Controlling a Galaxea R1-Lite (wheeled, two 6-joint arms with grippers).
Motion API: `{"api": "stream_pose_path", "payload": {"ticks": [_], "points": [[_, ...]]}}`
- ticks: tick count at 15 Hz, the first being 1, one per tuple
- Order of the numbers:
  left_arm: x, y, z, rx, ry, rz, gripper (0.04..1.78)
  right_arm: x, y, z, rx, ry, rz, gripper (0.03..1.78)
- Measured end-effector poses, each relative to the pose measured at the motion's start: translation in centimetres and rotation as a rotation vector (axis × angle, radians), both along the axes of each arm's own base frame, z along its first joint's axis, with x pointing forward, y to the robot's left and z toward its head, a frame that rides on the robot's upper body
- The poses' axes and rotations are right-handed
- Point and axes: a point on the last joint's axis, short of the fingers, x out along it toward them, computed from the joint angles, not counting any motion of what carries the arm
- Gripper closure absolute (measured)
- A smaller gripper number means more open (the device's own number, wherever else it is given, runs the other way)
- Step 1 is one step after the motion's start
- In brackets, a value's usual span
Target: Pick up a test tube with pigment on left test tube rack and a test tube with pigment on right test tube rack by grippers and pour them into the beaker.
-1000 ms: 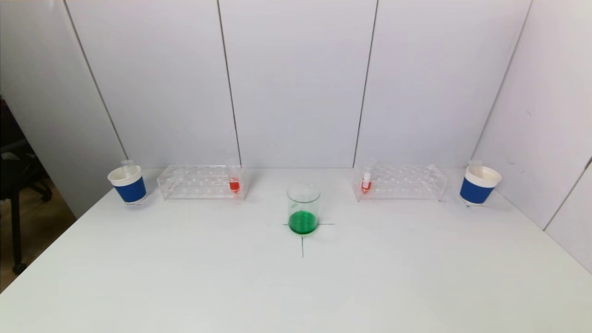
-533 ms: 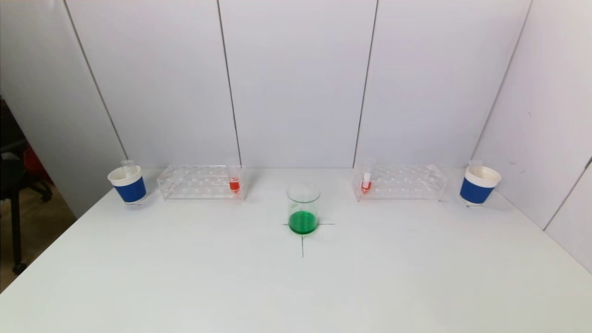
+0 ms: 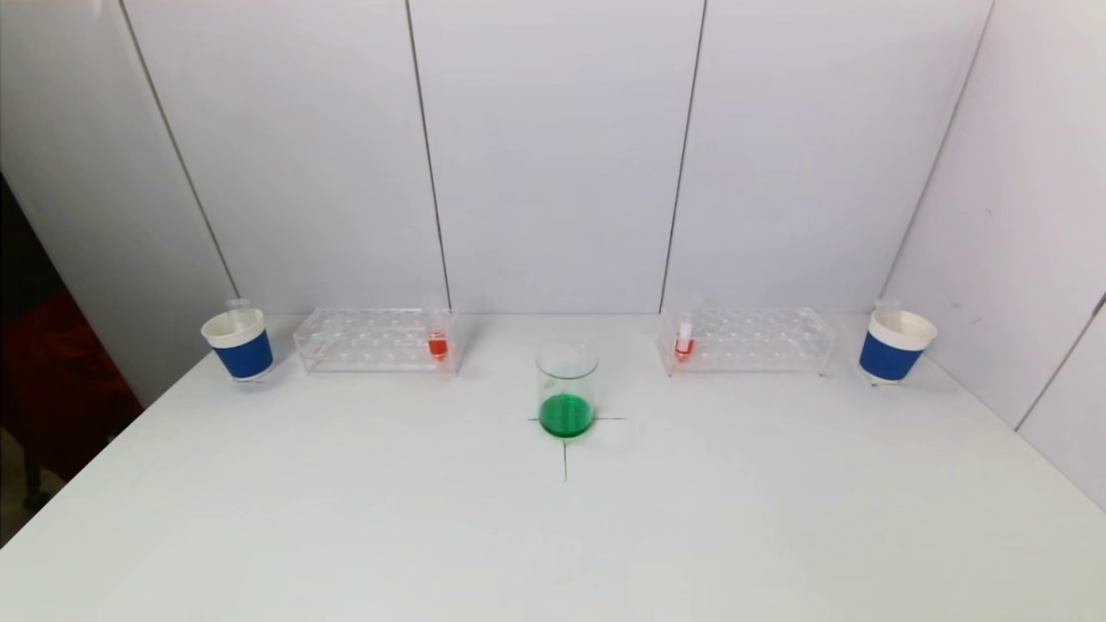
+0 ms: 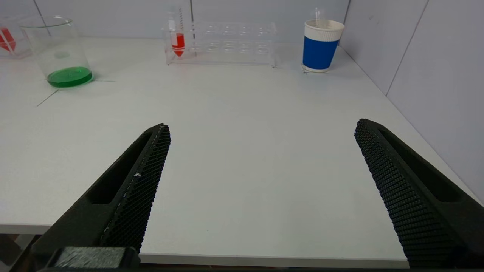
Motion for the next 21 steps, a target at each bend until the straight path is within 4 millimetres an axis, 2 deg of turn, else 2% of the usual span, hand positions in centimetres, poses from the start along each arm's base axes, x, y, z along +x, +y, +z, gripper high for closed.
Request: {"api": "stream_pose_path", "payload": {"ticks": [21], "points": [[0.00, 0.00, 0.00, 0.000, 0.000, 0.000, 0.06, 0.00, 0.00, 0.00, 0.000, 0.000, 0.000, 0.04]]}}
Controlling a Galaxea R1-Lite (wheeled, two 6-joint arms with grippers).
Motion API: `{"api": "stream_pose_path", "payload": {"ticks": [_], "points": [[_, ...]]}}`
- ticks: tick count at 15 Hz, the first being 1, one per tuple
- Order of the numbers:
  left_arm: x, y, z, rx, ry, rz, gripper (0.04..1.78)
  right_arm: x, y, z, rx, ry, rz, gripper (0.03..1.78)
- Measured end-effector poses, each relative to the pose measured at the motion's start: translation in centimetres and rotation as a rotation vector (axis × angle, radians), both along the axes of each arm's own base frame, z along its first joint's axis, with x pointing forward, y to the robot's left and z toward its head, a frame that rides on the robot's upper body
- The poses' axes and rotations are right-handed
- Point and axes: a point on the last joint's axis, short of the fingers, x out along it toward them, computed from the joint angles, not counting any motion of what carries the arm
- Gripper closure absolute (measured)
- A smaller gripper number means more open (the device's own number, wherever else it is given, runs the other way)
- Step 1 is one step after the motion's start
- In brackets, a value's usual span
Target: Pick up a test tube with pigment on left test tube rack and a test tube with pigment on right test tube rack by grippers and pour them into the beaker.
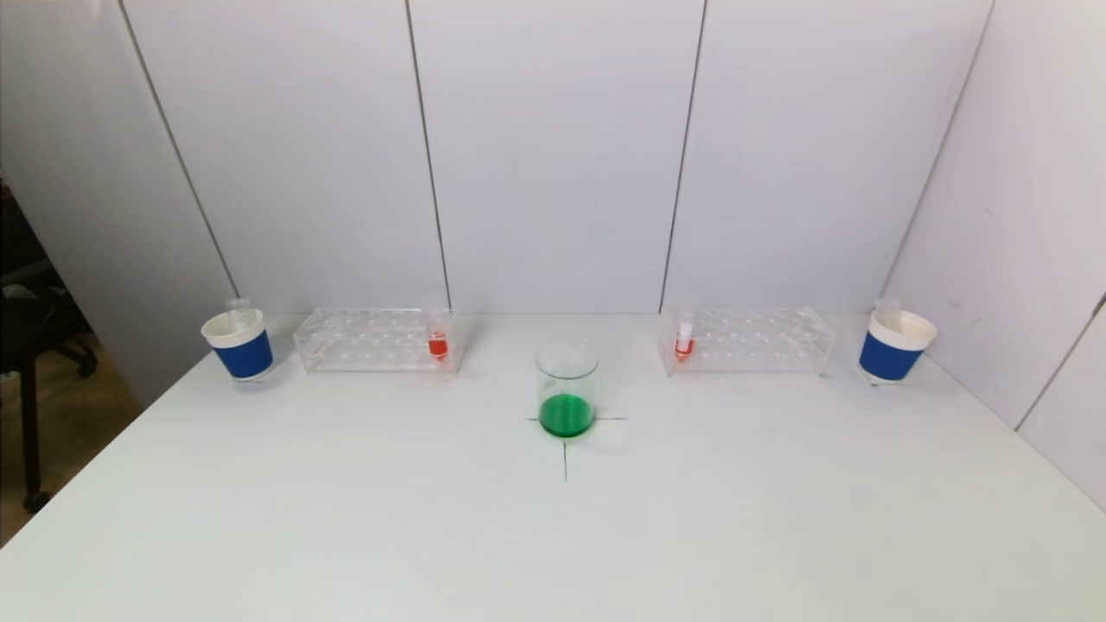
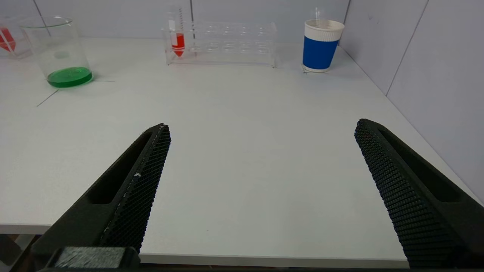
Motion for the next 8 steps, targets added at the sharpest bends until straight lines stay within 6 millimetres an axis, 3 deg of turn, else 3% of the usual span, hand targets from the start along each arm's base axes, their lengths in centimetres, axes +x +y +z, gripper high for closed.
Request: {"api": "stream_pose_path", "payload": {"ticks": [8], "points": [[0.00, 0.00, 0.00, 0.000, 0.000, 0.000, 0.06, 0.00, 0.00, 0.00, 0.000, 0.000, 0.000, 0.04]]}}
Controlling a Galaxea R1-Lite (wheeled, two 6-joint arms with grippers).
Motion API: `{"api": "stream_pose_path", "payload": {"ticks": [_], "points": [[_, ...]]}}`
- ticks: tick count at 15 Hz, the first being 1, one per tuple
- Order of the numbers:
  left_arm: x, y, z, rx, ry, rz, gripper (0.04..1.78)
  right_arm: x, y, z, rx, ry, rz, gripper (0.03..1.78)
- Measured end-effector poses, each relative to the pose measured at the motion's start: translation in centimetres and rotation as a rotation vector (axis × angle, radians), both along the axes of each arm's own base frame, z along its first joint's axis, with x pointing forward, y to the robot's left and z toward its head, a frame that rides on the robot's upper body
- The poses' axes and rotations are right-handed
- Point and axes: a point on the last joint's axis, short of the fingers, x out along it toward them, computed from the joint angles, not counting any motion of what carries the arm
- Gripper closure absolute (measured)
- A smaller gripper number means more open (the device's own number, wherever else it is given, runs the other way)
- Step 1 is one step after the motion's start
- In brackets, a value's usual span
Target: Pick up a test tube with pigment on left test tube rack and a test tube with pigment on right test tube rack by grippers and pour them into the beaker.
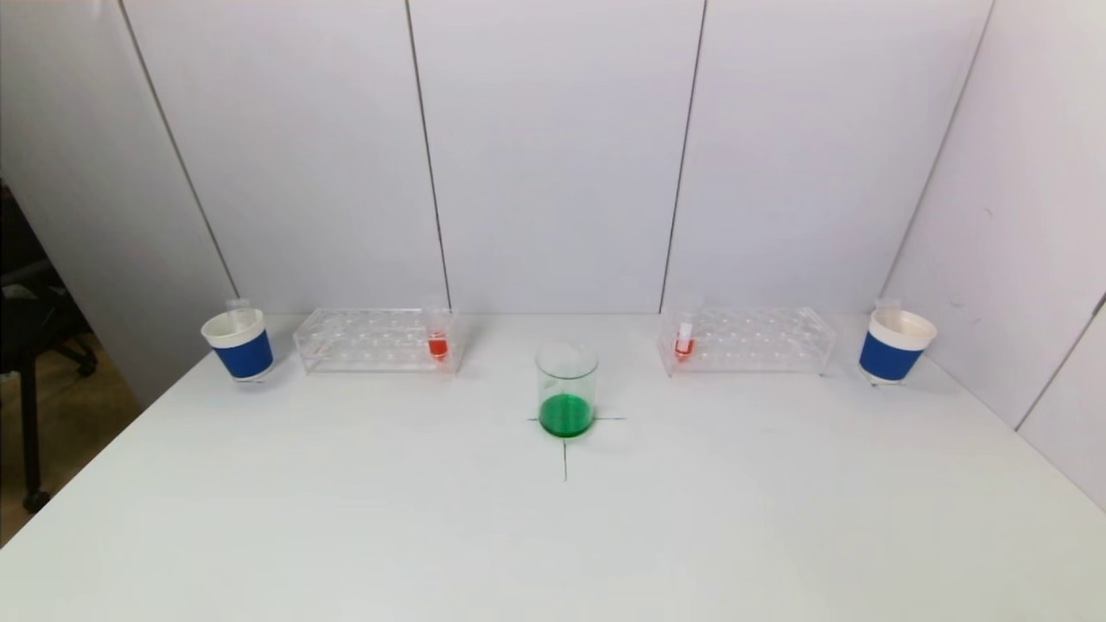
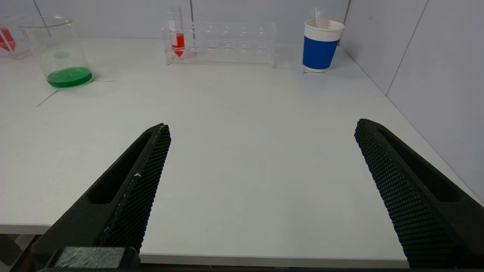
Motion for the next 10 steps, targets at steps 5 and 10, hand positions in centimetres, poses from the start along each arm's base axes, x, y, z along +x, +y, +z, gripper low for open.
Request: {"api": "stream_pose_path", "payload": {"ticks": [5, 10], "points": [[0.27, -0.01, 0.08, 0.002, 0.036, 0.006, 0.06, 0.00, 0.00, 0.00, 0.000, 0.000, 0.000, 0.04], [0.16, 0.03, 0.05, -0.013, 0.021, 0.033, 0.06, 0.00, 0.00, 0.00, 0.000, 0.000, 0.000, 0.04]]}}
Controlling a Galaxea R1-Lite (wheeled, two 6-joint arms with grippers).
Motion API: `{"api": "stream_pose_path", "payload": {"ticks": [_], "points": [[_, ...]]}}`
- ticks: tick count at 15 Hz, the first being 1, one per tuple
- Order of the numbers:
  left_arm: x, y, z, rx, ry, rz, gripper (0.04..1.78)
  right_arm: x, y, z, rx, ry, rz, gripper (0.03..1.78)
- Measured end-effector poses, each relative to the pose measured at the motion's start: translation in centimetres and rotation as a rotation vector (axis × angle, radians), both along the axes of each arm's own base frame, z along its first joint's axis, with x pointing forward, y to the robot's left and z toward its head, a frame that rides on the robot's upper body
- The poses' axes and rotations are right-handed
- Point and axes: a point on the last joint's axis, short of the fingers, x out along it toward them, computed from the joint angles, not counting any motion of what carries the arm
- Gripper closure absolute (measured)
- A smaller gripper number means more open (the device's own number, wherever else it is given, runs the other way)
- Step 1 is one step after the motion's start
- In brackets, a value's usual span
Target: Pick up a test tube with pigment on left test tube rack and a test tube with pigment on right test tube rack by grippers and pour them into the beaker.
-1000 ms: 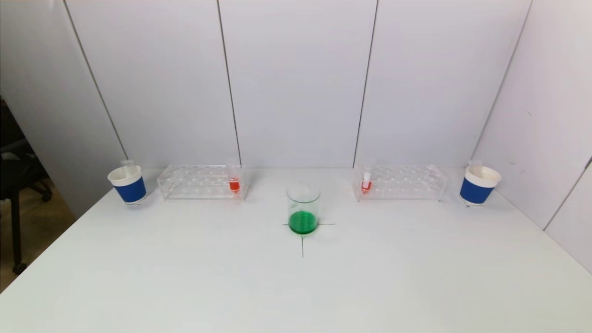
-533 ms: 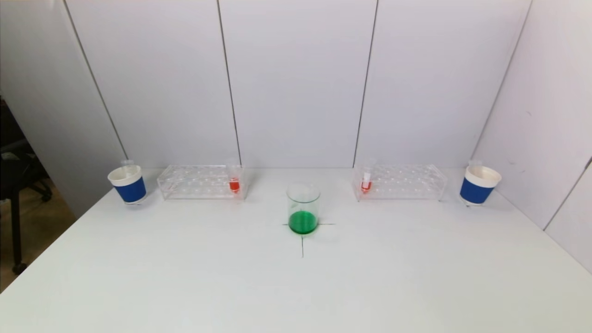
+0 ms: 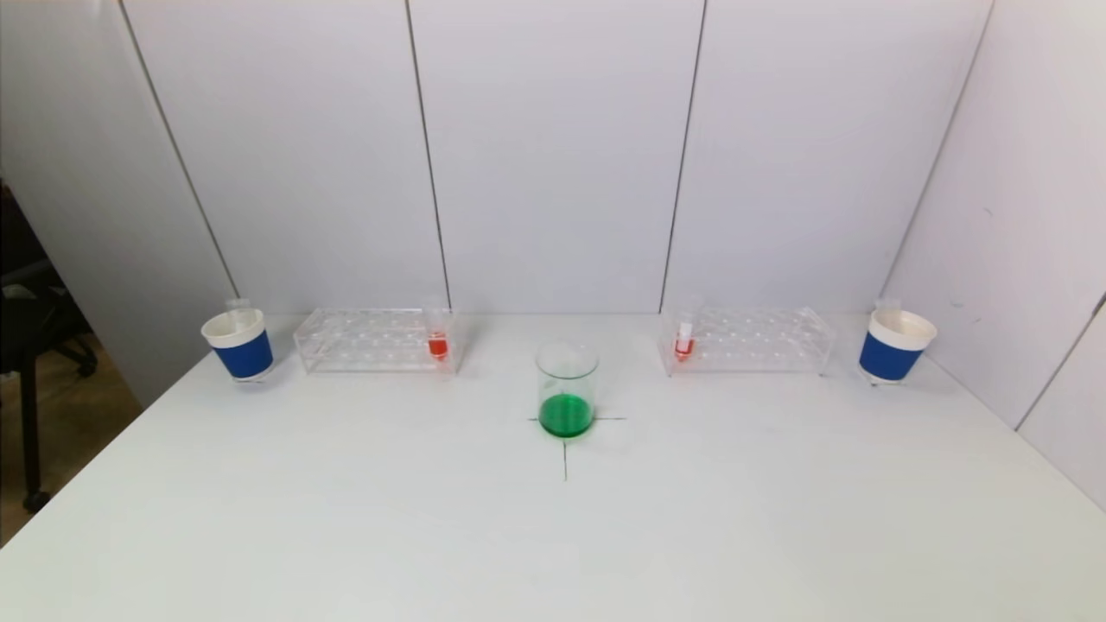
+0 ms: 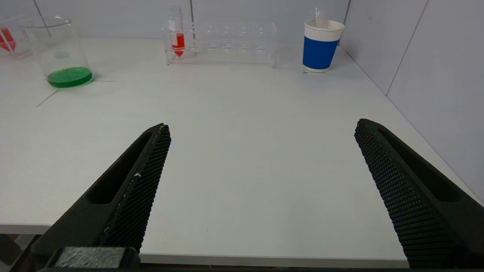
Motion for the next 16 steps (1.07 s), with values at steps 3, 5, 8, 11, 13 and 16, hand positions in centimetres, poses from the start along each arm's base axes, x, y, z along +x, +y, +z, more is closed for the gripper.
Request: {"api": "stream_pose_path", "payload": {"ticks": [3, 5, 8, 11, 13, 16], "points": [[-0.10, 0.00, -0.03, 0.000, -0.014, 0.000, 0.06, 0.00, 0.00, 0.00, 0.000, 0.000, 0.000, 0.04], [-0.13, 0.00, -0.04, 0.000, -0.017, 0.000, 0.06, 0.00, 0.00, 0.00, 0.000, 0.000, 0.000, 0.04], [-0.14, 0.00, -0.04, 0.000, -0.019, 0.000, 0.06, 0.00, 0.00, 0.00, 0.004, 0.000, -0.001, 0.04], [-0.15, 0.00, -0.04, 0.000, -0.020, 0.000, 0.06, 0.00, 0.00, 0.00, 0.013, 0.000, -0.001, 0.04], [-0.15, 0.00, -0.04, 0.000, -0.020, 0.000, 0.06, 0.00, 0.00, 0.00, 0.013, 0.000, -0.001, 0.04], [-0.15, 0.00, -0.05, 0.000, -0.021, 0.000, 0.06, 0.00, 0.00, 0.00, 0.015, 0.000, -0.001, 0.04]]}}
